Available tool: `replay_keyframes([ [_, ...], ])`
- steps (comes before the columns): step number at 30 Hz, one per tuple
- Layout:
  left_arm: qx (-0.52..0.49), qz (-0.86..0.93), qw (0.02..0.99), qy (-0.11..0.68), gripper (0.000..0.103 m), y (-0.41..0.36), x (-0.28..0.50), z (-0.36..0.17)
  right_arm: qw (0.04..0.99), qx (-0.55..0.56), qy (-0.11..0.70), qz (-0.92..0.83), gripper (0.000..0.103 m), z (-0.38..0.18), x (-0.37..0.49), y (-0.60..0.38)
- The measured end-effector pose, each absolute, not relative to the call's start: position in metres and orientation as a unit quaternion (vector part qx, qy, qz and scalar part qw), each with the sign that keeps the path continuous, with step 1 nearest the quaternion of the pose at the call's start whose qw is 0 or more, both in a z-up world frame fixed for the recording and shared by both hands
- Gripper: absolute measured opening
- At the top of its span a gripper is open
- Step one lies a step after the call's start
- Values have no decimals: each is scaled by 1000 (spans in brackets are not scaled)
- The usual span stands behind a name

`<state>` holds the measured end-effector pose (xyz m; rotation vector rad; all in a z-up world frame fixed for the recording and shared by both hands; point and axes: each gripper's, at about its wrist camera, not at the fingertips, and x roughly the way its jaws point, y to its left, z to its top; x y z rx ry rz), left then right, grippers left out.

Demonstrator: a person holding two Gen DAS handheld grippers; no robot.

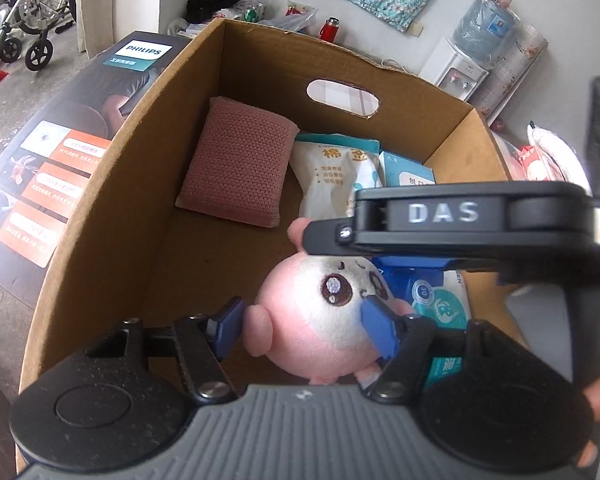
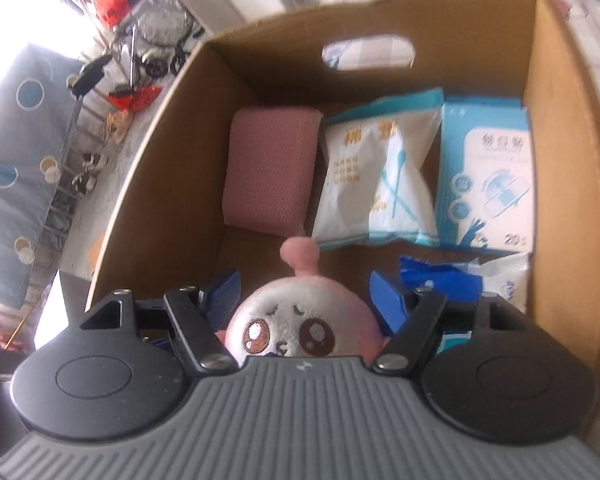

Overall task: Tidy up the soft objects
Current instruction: 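Carry the pink plush toy with the right tool into the box, then open the right tool and release the plush toy in the box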

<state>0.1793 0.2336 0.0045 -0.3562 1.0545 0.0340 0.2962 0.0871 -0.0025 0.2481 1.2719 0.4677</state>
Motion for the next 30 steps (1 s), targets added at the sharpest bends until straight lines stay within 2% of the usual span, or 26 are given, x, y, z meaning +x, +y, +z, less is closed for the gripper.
replay_keyframes([
  [4, -187, 14, 840, 509, 66, 239, 174, 6, 754, 106, 608, 223, 71, -13, 306, 94],
  [7, -213, 12, 829, 517, 73, 246, 169, 5, 740, 107, 622, 231, 72, -16, 312, 97],
  [12, -213, -2, 822, 528, 75, 243, 164, 7, 694, 87, 661, 271, 73, -27, 319, 112],
  [17, -181, -11, 827, 533, 75, 229, 163, 5, 688, 55, 657, 302, 69, -25, 313, 118],
  [23, -177, -11, 826, 534, 72, 221, 169, -2, 734, 38, 619, 277, 65, -7, 305, 105],
  [30, -168, 15, 835, 524, 72, 219, 177, -3, 738, 159, 613, 235, 65, -15, 319, 70],
])
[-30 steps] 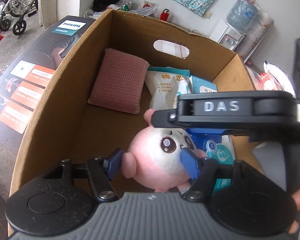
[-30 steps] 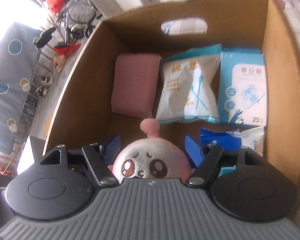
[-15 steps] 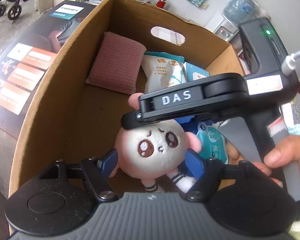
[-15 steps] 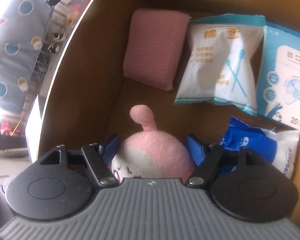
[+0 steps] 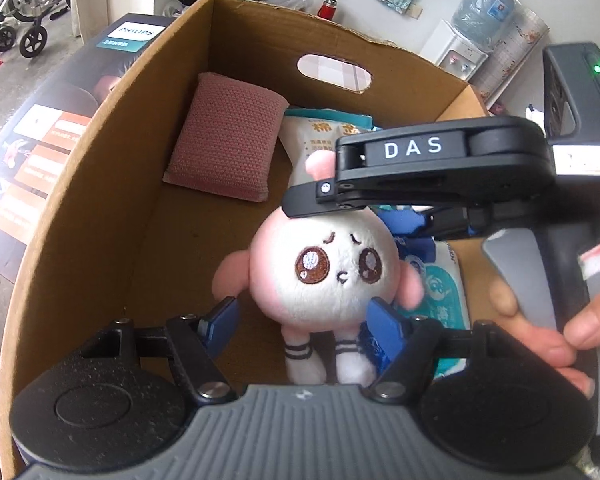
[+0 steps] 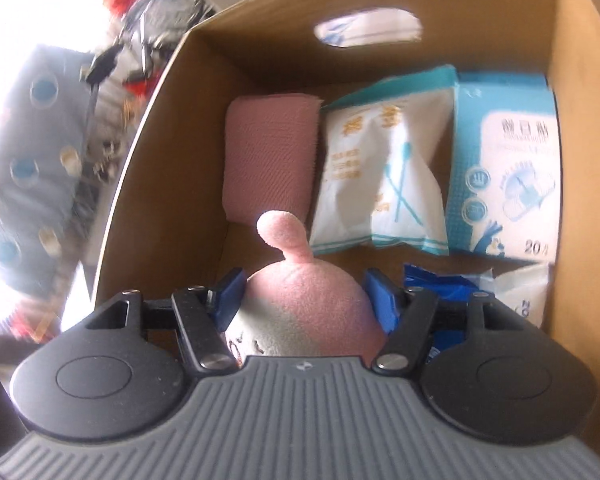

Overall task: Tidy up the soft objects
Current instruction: 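Open the right tool and release the plush toy in the box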

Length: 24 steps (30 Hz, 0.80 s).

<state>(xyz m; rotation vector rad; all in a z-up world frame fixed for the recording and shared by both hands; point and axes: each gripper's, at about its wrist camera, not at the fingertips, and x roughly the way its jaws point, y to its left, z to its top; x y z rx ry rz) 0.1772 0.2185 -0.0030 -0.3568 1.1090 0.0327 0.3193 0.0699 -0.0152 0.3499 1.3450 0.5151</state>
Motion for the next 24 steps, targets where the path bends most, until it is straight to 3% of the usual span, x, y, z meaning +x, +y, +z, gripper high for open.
replay_keyframes([
  [16, -161, 27, 845, 510, 74, 215, 172, 5, 773, 123, 575, 238, 75, 10, 305, 74],
  [24, -122, 12, 882, 456, 74, 183, 159, 34, 800, 155, 520, 254, 74, 37, 280, 35],
])
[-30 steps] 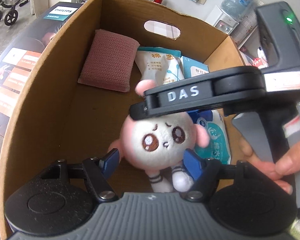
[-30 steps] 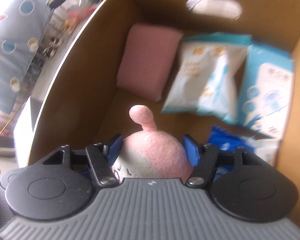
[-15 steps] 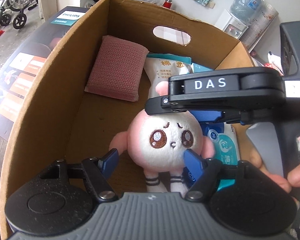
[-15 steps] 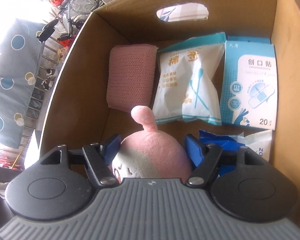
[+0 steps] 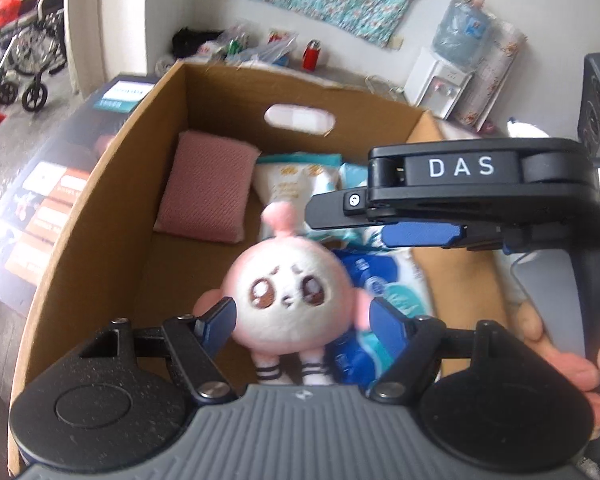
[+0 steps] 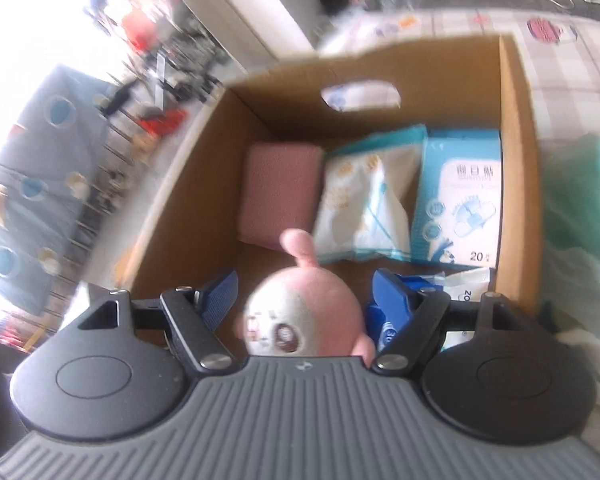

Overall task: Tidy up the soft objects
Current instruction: 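Open the right tool and release the plush toy in the box, then move the right tool to the blue towel bundle and grasp it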

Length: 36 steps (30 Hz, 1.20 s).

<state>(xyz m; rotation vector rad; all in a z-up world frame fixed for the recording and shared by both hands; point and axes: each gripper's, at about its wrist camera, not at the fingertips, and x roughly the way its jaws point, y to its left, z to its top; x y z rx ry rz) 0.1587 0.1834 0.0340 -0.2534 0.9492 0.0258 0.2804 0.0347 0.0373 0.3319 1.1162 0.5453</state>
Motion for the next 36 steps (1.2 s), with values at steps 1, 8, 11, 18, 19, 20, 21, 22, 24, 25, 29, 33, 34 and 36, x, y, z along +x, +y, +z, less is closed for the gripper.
replay_keyframes([
  [1, -118, 7, 888, 445, 75, 178, 157, 40, 804, 162, 510, 257, 75, 43, 276, 29],
  [8, -62, -51, 922, 378, 81, 118, 155, 77, 858, 186, 421, 229, 77, 95, 244, -39],
  [11, -29, -83, 934, 348, 87, 79, 157, 87, 879, 189, 391, 195, 78, 109, 231, -82],
  [18, 20, -179, 936, 301, 90, -37, 165, 80, 910, 217, 341, 85, 81, 109, 205, -212],
  [19, 25, -193, 933, 302, 90, -53, 169, 76, 912, 223, 339, 67, 82, 105, 201, -232],
  [20, 30, -205, 930, 304, 90, -71, 173, 71, 911, 230, 338, 47, 82, 99, 198, -254],
  [21, 35, -215, 928, 304, 90, -87, 177, 66, 910, 238, 337, 31, 82, 94, 195, -273],
  [22, 41, -224, 926, 301, 90, -104, 181, 62, 909, 245, 338, 15, 82, 89, 193, -294],
  [24, 52, -233, 925, 294, 90, -132, 193, 53, 907, 250, 338, -15, 82, 81, 190, -330],
  [25, 56, -237, 925, 291, 90, -146, 199, 48, 907, 250, 337, -29, 82, 78, 189, -346],
  [29, 74, -254, 920, 290, 88, -194, 221, 29, 909, 242, 329, -83, 82, 66, 190, -406],
  [33, 119, -277, 911, 282, 84, -238, 237, 9, 904, 246, 329, -119, 82, 48, 205, -459],
  [34, 131, -286, 908, 277, 83, -248, 239, 4, 902, 247, 332, -124, 82, 44, 211, -469],
  [36, 158, -301, 901, 270, 81, -266, 245, -7, 897, 245, 343, -130, 82, 32, 223, -484],
])
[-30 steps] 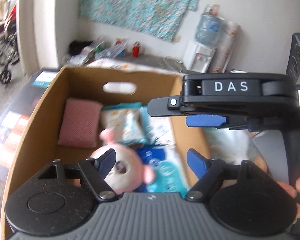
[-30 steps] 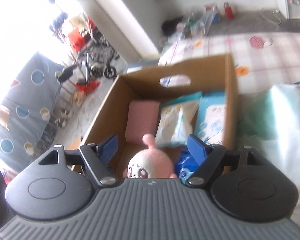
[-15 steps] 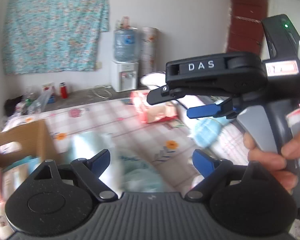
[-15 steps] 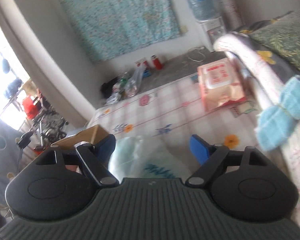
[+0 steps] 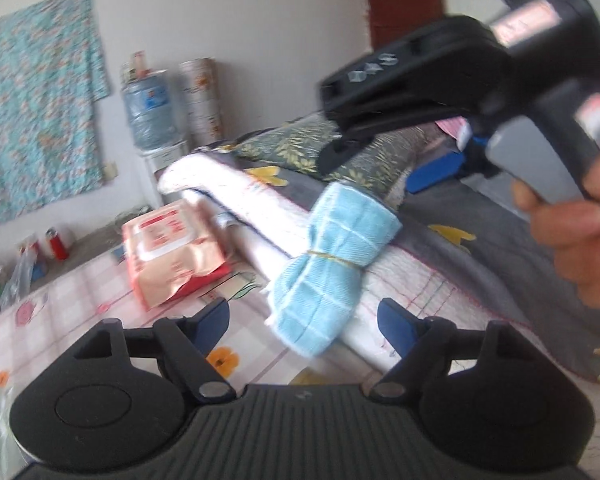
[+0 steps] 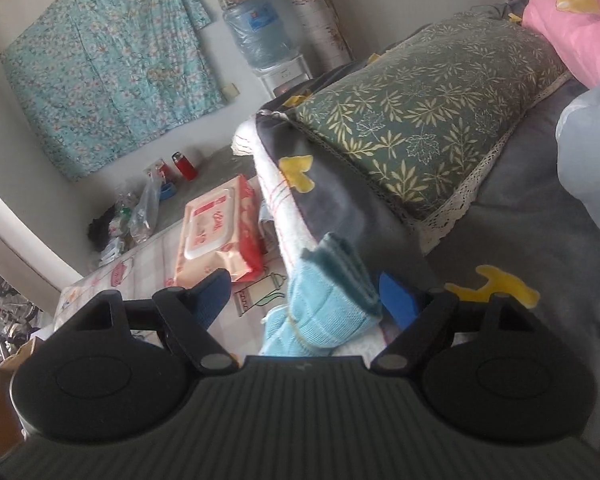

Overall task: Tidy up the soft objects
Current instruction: 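Move the right tool to the blue towel bundle and grasp it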

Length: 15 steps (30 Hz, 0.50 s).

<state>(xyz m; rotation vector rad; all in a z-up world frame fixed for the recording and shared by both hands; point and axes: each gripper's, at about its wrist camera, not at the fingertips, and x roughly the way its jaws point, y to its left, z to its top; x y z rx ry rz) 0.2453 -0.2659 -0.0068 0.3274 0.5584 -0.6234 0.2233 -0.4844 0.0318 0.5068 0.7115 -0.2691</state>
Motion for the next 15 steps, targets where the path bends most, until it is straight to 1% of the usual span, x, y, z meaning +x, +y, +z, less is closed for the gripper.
replay_keyframes([
  [1, 169, -307, 896, 272, 79, -274, 250, -13, 895, 244, 350, -133, 82, 26, 230, -490],
  [3, 187, -311, 887, 285, 67, -288, 260, -23, 889, 245, 364, -136, 82, 14, 243, -500],
  [4, 193, -312, 883, 292, 65, -293, 265, -29, 886, 244, 371, -135, 82, 11, 249, -501],
  [6, 198, -312, 879, 303, 55, -300, 274, -37, 883, 240, 381, -134, 81, 1, 256, -503],
  [9, 205, -310, 873, 318, 48, -308, 286, -48, 881, 234, 391, -130, 80, -8, 265, -504],
  [11, 208, -311, 867, 328, 45, -309, 291, -51, 880, 229, 395, -130, 79, -12, 269, -504],
  [14, 215, -313, 862, 334, 42, -311, 295, -50, 884, 214, 395, -132, 73, -13, 270, -500],
  [15, 224, -311, 861, 334, 36, -313, 295, -51, 885, 208, 394, -133, 68, -13, 269, -498],
])
